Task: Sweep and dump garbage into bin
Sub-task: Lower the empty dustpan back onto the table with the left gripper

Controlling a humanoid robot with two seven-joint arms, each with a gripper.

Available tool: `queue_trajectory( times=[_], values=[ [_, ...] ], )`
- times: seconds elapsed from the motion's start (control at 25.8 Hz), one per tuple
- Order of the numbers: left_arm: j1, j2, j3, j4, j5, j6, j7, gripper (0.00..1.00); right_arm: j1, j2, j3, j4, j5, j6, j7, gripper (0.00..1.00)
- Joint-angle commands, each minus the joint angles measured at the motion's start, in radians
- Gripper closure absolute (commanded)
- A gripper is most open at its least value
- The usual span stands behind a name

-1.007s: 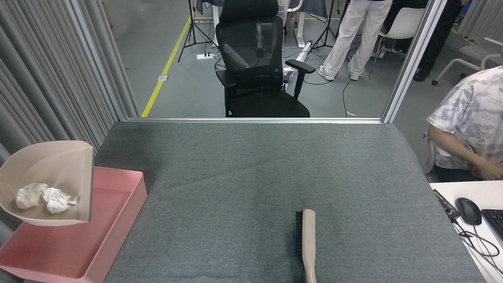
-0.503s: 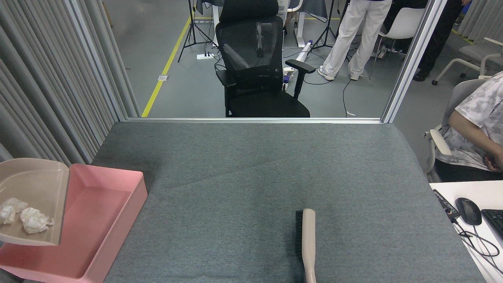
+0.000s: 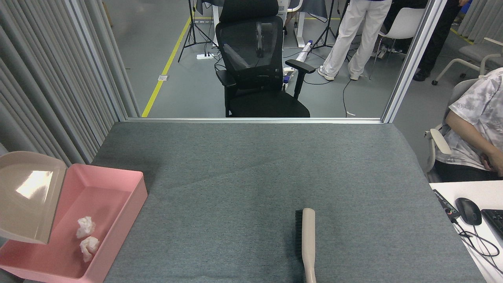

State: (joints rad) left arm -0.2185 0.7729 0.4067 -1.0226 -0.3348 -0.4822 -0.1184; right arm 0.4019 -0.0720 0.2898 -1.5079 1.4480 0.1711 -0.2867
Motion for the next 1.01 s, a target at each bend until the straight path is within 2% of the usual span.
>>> queue_trajectory(
  times=[0.0,0.04,0.19,0.31,0.39,0.43,0.5,0.7,0.97],
  values=[
    [0.001,0.006,0.015,-0.048,0.013,0.014,-0.015,1.00,0.000,0.000,0.000,0.000,0.000,-0.001,0.000,1.00],
    [0.002,0.008,0.037,-0.070,0.053,0.030,-0.026,1.00,0.002,-0.002,0.000,0.000,0.000,0.001,0.000,1.00],
    [0.044,0.029,0.031,-0.123,0.390,0.085,-0.061,1.00,0.006,-0.003,-0.001,-0.002,0.000,-0.001,0.000,1.00],
    [0.099,0.023,-0.057,-0.292,0.537,0.152,-0.060,1.00,0.006,-0.003,-0.001,-0.003,-0.001,-0.001,0.000,1.00],
    [0.111,-0.003,-0.098,-0.416,0.542,0.208,-0.060,1.00,0.008,-0.005,-0.003,-0.008,-0.001,-0.001,0.000,1.00],
    [0.122,-0.037,-0.114,-0.442,0.542,0.218,-0.060,1.00,0.011,-0.005,-0.003,-0.015,-0.003,-0.001,0.003,1.00],
    [0.130,-0.107,-0.143,-0.450,0.528,0.220,-0.060,1.00,0.015,-0.006,-0.015,-0.048,-0.005,-0.001,0.006,1.00],
    [0.130,-0.161,-0.235,-0.501,0.468,0.224,-0.055,1.00,0.055,-0.026,-0.067,-0.143,-0.005,-0.007,0.029,1.00],
    [0.142,-0.299,-0.335,-0.513,0.336,0.228,-0.050,1.00,0.057,-0.063,-0.149,-0.149,-0.008,-0.016,0.049,1.00]
  ],
)
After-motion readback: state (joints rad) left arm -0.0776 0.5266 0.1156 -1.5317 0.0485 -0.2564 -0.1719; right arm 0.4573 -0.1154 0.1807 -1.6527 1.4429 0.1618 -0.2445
